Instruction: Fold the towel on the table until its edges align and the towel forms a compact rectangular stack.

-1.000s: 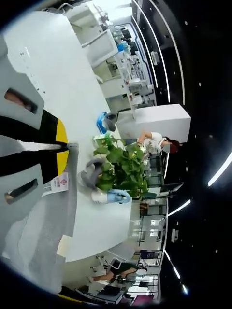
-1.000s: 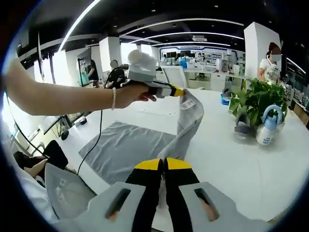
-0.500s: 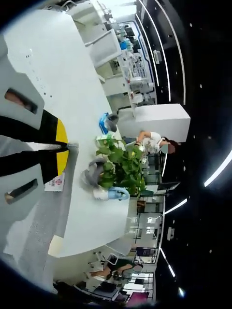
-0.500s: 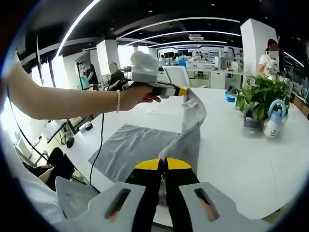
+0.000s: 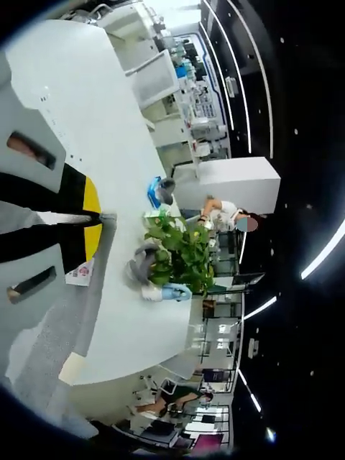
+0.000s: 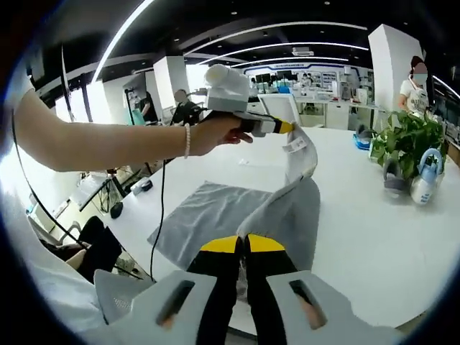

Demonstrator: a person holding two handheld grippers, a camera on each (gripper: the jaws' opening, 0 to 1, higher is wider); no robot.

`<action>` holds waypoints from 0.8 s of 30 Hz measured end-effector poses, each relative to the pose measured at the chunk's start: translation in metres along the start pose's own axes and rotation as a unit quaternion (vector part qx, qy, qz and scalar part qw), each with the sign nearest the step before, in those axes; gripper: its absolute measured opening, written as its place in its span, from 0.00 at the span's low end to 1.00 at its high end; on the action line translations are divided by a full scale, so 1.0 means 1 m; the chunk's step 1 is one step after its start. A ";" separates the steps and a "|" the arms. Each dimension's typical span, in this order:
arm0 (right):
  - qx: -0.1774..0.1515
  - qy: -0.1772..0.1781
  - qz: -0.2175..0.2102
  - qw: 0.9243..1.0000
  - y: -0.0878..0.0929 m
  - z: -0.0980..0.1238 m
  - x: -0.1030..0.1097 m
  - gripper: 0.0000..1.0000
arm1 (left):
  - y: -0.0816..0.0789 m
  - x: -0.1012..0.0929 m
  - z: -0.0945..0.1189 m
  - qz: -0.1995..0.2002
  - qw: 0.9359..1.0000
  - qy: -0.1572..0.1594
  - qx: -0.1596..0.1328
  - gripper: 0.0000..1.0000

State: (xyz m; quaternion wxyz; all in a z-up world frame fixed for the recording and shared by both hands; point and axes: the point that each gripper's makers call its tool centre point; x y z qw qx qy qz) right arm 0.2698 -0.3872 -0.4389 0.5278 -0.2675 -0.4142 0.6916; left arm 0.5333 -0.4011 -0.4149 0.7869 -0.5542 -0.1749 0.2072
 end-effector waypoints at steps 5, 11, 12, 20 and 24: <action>0.001 -0.005 0.004 1.000 -0.001 -0.006 0.016 0.00 | 0.005 0.011 0.015 -0.003 1.000 -0.004 -0.004 0.03; 0.008 -0.011 0.010 1.000 0.005 -0.014 0.037 0.00 | 0.010 0.021 0.029 0.004 1.000 -0.002 -0.007 0.03; 0.009 -0.011 0.011 1.000 0.006 -0.015 0.040 0.00 | 0.011 0.024 0.032 0.003 1.000 -0.002 -0.007 0.03; 0.014 -0.014 0.035 0.999 0.005 -0.029 0.069 0.00 | 0.016 0.042 0.047 0.007 1.000 -0.008 -0.015 0.03; 0.017 -0.021 0.043 0.999 0.005 -0.037 0.083 0.00 | 0.021 0.051 0.055 0.010 1.000 -0.009 -0.018 0.03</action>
Point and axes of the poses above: the point that each gripper's makers call its tool centre point, and the gripper's own axes: z roughly backward along the fingers, x roughly to its left, y roughly out of its underside, and after that the axes turned 9 degrees about y, right-handed
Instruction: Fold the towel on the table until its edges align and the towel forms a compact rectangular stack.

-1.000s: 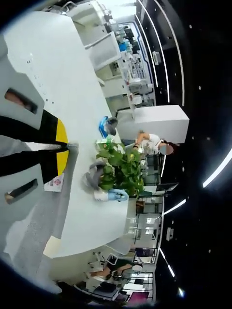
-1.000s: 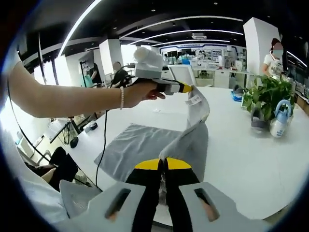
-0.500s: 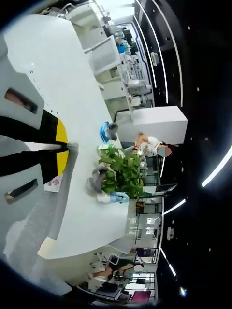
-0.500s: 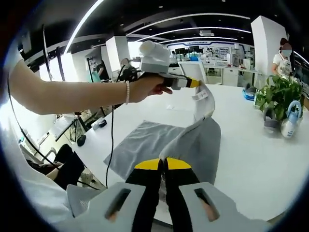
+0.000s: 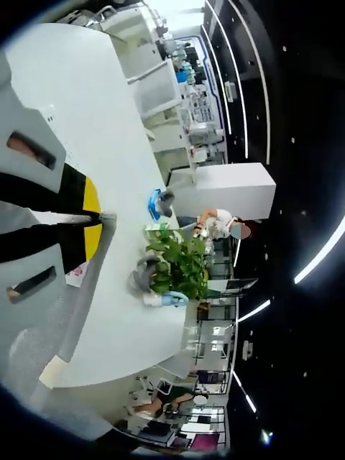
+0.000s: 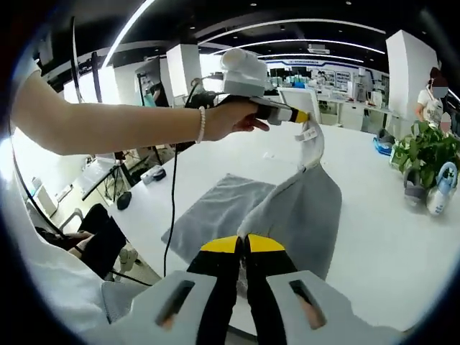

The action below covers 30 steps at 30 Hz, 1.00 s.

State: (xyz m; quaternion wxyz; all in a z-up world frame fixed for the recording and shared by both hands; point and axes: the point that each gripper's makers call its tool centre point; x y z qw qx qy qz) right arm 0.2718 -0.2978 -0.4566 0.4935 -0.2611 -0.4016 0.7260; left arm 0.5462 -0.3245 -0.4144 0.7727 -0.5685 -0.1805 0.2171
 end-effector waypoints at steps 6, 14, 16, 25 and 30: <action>0.006 -0.011 -0.001 1.000 0.001 -0.010 0.016 0.00 | 0.007 0.013 0.013 0.003 1.000 -0.006 -0.002 0.03; 0.015 -0.023 0.010 1.000 0.000 -0.020 0.033 0.00 | 0.017 0.026 0.030 -0.001 1.000 -0.011 0.000 0.03; 0.016 -0.025 0.016 0.999 0.000 -0.023 0.038 0.00 | 0.019 0.029 0.034 -0.001 1.000 -0.013 0.000 0.03; 0.029 -0.038 0.037 0.998 0.004 -0.035 0.054 0.00 | 0.034 0.046 0.049 0.011 1.000 -0.020 0.002 0.03; 0.040 -0.056 0.053 0.996 0.009 -0.043 0.068 0.00 | 0.045 0.055 0.057 0.017 0.999 -0.027 0.004 0.03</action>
Point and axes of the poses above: the point that each gripper's makers call its tool centre point, and the gripper's own axes: z roughly backward along the fingers, x roughly to its left, y roughly out of its underside, and after that the axes turned 9 degrees about y, right-handed
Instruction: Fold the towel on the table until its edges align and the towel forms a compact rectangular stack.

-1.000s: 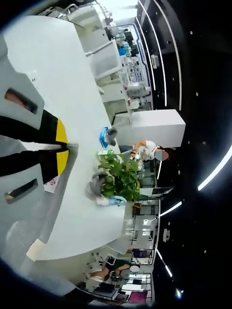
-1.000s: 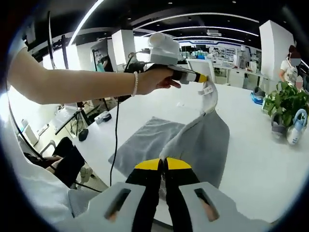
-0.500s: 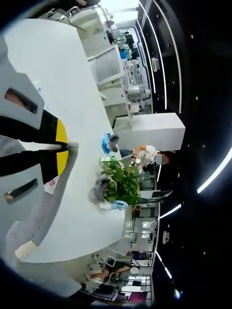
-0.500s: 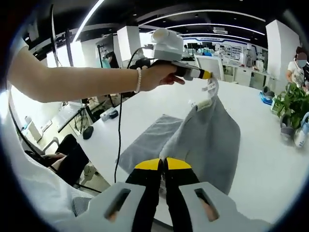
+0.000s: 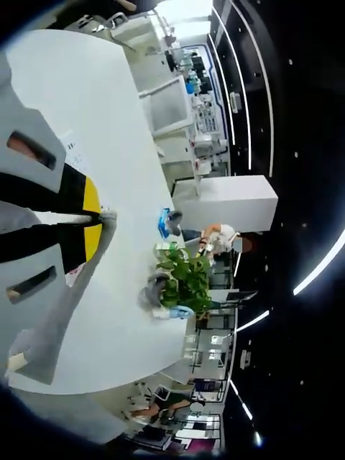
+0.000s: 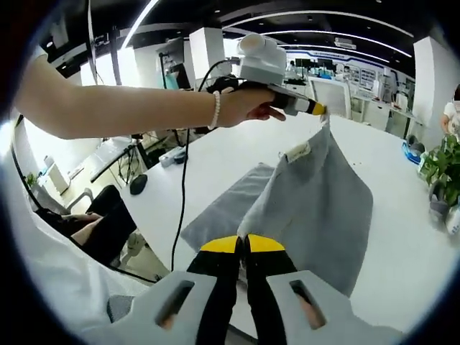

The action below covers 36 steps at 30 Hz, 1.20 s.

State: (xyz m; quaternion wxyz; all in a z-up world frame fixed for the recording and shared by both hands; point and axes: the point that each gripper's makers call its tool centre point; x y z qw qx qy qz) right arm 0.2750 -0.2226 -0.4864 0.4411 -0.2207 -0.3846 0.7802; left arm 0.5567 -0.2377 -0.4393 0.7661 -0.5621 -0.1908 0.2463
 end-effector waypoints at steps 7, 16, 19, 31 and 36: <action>0.014 -0.023 0.030 0.999 0.002 -0.012 0.019 0.00 | 0.025 0.019 0.014 0.025 1.000 -0.016 0.006 0.03; 0.029 -0.048 0.074 0.996 0.002 -0.030 0.041 0.00 | 0.050 0.038 0.033 0.041 0.999 -0.032 0.013 0.03; 0.032 -0.054 0.080 0.995 0.002 -0.036 0.047 0.00 | 0.056 0.043 0.037 0.047 0.998 -0.035 0.015 0.03; 0.044 -0.078 0.099 0.991 0.004 -0.051 0.061 0.00 | 0.079 0.056 0.048 0.062 0.997 -0.047 0.019 0.03; 0.050 -0.088 0.098 0.990 0.006 -0.060 0.068 0.00 | 0.085 0.061 0.053 0.064 0.996 -0.051 0.018 0.03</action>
Point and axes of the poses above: the point that each gripper's makers call its tool centre point, and the gripper's own axes: z roughly backward along the fingers, x roughly to its left, y roughly out of its underside, and after that the axes turned 9 degrees about y, right-handed
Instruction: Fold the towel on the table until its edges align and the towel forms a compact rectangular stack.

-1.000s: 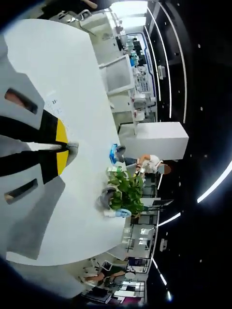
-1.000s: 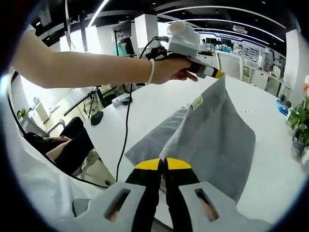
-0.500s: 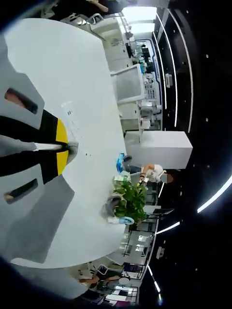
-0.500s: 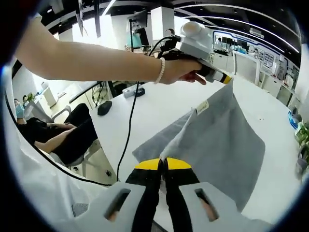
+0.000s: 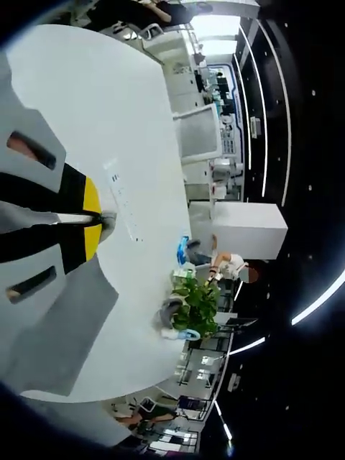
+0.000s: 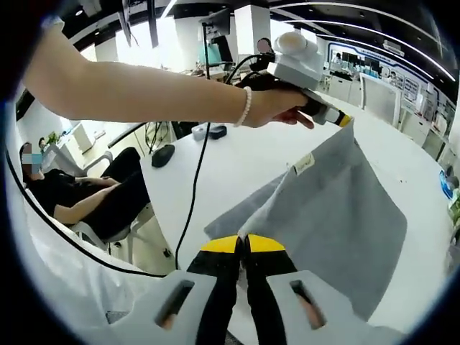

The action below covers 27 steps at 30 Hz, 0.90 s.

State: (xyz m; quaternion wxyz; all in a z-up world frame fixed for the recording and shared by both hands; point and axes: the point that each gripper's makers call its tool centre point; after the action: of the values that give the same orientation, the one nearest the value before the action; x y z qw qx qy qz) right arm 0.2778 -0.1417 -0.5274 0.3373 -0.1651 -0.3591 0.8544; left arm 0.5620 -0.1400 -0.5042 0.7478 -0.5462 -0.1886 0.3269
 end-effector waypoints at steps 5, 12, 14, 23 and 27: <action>0.008 -0.010 0.007 1.000 0.003 -0.008 0.005 0.00 | 0.010 0.006 0.002 -0.004 1.000 -0.004 0.009 0.03; 0.009 -0.023 0.012 1.000 0.004 -0.022 0.009 0.00 | 0.025 0.016 0.002 0.006 1.000 -0.008 0.017 0.03; 0.011 -0.021 0.018 1.000 0.006 -0.027 0.009 0.00 | 0.029 0.017 0.001 0.009 1.000 -0.008 0.020 0.03; 0.014 -0.033 0.012 0.999 0.010 -0.041 0.012 0.00 | 0.048 0.024 -0.004 0.025 0.999 -0.009 0.027 0.03; 0.019 -0.039 0.000 0.999 0.015 -0.048 0.014 0.00 | 0.055 0.024 -0.006 0.027 0.999 -0.006 0.034 0.03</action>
State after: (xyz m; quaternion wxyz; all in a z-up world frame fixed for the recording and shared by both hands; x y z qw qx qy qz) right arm 0.2861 -0.1158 -0.5715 0.3261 -0.1253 -0.3560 0.8668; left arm 0.5674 -0.1167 -0.5595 0.7555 -0.5235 -0.1669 0.3569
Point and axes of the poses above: the point that each gripper's makers call its tool centre point, and the gripper's own axes: z roughly backward along the fingers, x roughly to its left, y roughly out of its underside, and after that the axes turned 9 degrees about y, right-handed
